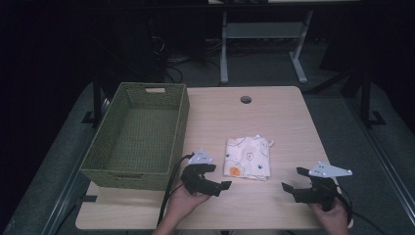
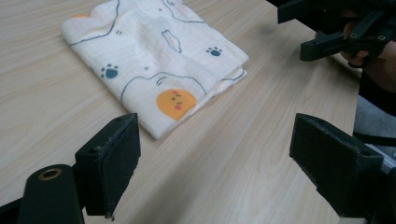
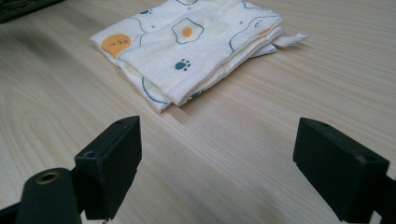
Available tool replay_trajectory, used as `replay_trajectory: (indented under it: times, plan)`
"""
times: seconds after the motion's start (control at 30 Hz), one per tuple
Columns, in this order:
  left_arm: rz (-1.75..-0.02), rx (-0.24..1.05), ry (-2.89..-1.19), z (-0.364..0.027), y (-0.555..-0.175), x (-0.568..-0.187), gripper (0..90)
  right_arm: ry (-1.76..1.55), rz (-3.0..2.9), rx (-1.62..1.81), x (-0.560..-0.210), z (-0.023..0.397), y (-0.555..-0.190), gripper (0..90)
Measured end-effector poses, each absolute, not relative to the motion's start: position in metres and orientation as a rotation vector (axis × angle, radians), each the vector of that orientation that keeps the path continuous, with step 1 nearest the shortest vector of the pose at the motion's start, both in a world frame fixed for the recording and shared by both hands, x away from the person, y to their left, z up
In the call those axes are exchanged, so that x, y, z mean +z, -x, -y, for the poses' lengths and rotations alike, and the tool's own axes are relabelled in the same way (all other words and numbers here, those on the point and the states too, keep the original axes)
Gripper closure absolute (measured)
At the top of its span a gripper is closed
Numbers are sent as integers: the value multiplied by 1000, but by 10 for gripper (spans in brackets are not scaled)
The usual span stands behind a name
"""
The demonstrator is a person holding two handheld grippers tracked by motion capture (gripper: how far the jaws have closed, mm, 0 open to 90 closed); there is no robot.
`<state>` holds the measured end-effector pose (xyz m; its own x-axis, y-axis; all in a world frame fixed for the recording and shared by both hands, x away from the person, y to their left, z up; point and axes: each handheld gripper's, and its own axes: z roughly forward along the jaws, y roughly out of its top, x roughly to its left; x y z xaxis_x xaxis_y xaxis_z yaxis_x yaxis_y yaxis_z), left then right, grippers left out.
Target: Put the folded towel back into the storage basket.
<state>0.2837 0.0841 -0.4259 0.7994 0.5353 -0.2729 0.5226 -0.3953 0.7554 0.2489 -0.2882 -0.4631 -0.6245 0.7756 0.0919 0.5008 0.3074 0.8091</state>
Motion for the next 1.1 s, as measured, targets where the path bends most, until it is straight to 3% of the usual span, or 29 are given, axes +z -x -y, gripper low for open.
replay_trajectory:
  times: [0.93,1.1]
  plan:
    - [-765,18,-2227,-24,-341,-415,175,-1145,-2251,1260,-461,290,-253,152]
    - [-770,1,-2245,-8,-353,-417,211,-1144,-2246,1275,-460,291,-253,152]
